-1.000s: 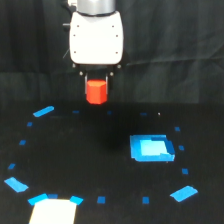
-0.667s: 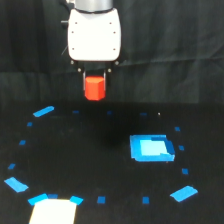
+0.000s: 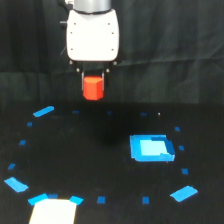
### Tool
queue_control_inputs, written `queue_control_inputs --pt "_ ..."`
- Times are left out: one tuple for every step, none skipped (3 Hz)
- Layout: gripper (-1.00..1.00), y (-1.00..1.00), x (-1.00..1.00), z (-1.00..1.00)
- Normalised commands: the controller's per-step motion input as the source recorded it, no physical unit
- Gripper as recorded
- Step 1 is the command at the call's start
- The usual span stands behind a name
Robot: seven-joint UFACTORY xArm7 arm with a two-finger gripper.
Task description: Pick up the red object from the table
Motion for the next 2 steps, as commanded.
queue_control_inputs --pt "-0.97 0.14 0.05 0.03" --pt "-1.0 0.07 0.1 -0.06"
